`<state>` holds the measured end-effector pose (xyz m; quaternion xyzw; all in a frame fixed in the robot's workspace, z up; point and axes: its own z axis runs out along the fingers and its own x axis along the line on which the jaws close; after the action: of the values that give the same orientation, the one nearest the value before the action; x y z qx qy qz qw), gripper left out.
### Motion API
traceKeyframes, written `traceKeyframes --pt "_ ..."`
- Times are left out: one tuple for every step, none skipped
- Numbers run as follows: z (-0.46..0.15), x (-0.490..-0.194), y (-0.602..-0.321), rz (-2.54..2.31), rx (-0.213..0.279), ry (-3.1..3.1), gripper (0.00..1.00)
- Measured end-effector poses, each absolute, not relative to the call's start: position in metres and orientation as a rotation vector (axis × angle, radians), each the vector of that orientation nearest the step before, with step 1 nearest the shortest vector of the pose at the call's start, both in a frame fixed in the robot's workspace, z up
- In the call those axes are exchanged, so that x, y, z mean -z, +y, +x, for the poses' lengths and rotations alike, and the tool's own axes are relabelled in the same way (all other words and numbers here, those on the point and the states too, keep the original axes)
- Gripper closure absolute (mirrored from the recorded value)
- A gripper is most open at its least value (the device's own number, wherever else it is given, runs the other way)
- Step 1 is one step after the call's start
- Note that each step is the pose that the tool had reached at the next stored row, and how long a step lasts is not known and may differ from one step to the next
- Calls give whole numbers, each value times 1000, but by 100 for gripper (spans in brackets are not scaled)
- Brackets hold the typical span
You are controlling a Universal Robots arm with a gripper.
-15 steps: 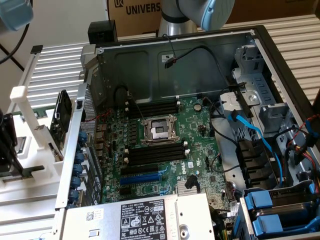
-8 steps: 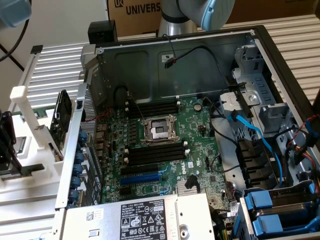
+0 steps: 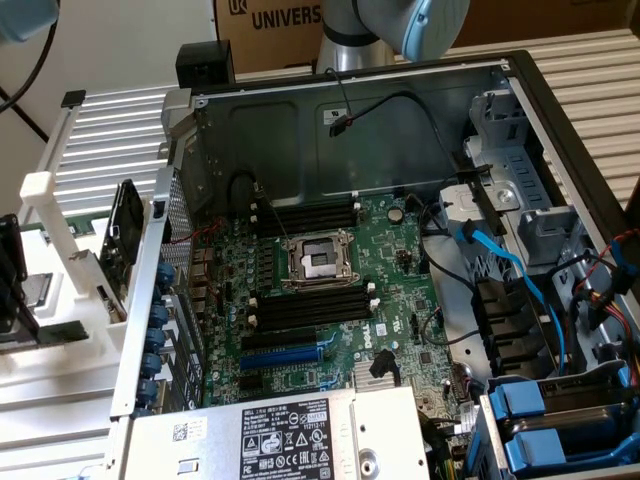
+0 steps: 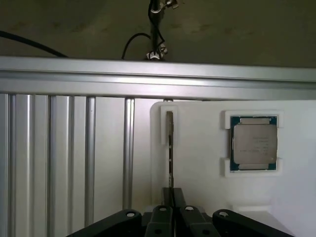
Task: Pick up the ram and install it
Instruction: 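Pick up the ram and move it above insertion slot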
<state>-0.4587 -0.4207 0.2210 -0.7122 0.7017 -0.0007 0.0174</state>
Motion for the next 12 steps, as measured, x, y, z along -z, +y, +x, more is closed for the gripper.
traceKeyframes --pt "-459 -224 -421 -2213 2 2181 88" --pt "-459 -227 -421 -2212 1 2181 88" --pt "-459 -230 -421 -2212 1 2181 88" --pt "-459 -233 -421 -2211 1 2181 88" --pt "-459 -237 -422 -2211 1 2182 88" --pt "-459 -240 -422 -2210 0 2182 88" --pt "-459 -244 -422 -2209 1 2183 88" --pt "-459 -249 -422 -2209 1 2184 88" --pt "-459 -253 -422 -2208 1 2184 88" --pt "-459 -258 -422 -2207 1 2185 88" --pt "-459 -262 -422 -2206 1 2187 88" --pt "-459 -267 -423 -2205 1 2188 88"
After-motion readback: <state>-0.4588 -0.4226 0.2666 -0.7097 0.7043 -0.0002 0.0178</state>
